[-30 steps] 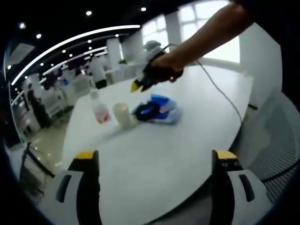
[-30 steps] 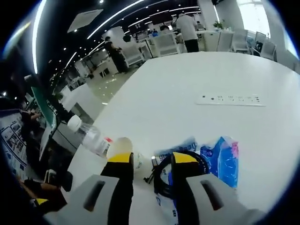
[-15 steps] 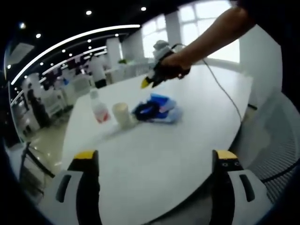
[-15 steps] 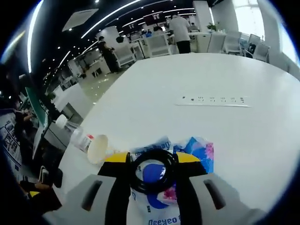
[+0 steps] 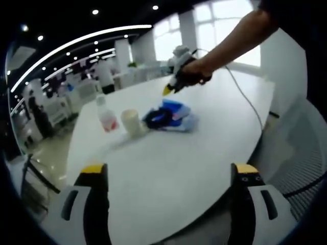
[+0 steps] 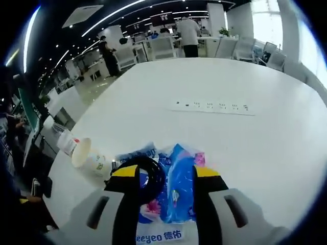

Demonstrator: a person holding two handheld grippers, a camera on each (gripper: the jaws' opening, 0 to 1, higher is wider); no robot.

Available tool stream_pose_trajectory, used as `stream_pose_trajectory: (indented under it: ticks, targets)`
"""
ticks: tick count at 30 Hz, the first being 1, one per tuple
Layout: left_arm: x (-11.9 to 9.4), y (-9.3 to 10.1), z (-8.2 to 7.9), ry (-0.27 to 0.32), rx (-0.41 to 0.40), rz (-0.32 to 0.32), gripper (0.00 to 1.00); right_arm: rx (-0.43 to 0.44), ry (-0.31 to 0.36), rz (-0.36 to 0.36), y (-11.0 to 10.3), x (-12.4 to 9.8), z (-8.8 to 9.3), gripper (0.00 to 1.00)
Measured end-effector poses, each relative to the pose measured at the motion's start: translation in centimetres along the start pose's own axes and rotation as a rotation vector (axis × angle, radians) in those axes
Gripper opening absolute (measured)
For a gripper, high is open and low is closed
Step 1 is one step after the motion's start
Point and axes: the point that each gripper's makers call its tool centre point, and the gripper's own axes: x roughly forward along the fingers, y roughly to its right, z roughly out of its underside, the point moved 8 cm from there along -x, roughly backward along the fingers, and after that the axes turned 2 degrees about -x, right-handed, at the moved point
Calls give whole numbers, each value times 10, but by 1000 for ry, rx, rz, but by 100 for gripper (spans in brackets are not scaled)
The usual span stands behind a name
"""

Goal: Arrange the tabletop items into an orderly group along one side of the table until the central work area is clear of visible clutter.

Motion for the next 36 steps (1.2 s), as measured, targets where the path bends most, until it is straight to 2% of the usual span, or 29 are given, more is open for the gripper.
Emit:
stream_pose_trajectory:
  ticks: [11,19,27,30,36]
  targets:
    - [0,0,1,-9,1,-2,96,-36,-43,29,8,13,10,35]
    - [0,0,3,-29,4,0,95,-106,-92,33,10,29,18,23]
    - [0,0,4,-39,2,-5,94,-104,-126,10,9,32,25,10]
    - [0,0,4,-43,2,-5,94,-115,-138,10,10,33,26,1]
    - [1,0,4,-42,5,-3,94,-123,-128,20,11,27,24,0]
